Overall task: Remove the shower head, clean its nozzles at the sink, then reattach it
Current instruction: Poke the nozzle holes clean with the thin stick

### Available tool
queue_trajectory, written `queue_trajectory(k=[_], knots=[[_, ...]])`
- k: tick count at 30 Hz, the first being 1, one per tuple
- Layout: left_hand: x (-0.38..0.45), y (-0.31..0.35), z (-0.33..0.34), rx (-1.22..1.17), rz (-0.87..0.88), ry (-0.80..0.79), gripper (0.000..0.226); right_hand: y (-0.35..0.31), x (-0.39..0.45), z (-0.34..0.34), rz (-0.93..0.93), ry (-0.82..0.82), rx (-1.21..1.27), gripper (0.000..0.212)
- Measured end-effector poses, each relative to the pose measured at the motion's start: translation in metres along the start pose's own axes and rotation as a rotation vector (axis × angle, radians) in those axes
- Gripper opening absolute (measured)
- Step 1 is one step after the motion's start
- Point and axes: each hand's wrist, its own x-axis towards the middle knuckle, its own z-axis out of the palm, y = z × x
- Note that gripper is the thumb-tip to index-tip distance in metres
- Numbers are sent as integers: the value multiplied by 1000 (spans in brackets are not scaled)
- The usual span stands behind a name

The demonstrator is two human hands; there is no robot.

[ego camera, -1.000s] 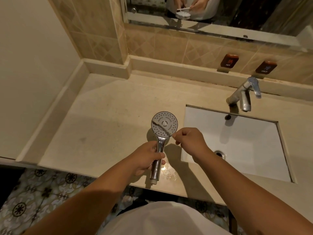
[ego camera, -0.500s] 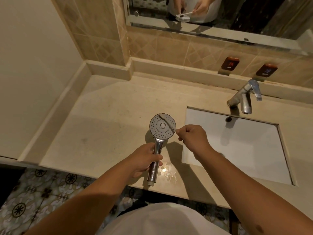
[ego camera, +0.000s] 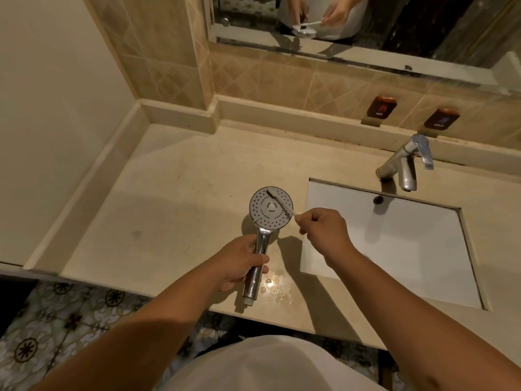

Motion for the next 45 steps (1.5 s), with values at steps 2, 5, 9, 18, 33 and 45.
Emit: queue_trajectory(k=[2, 5, 9, 18, 33, 45], knots=[[0, 3, 1, 1, 0, -5, 37, 0, -4, 3, -52, -49, -72, 21], [2, 4, 1, 3, 1, 4, 35, 3, -11, 9, -122, -116, -183, 20], [2, 7, 0, 16, 0, 12, 35, 4, -7, 6, -125, -45, -152, 20], [-2, 13, -1, 1, 4, 22, 34, 7, -11, 10, -150, -25, -169, 22], [-6, 17, -1, -47, -9, 29, 36, 24, -11, -5, -173, -49, -175, 17], [-6, 22, -4, -84, -34, 38, 35, 31, -12, -10, -210, -108, -223, 19]])
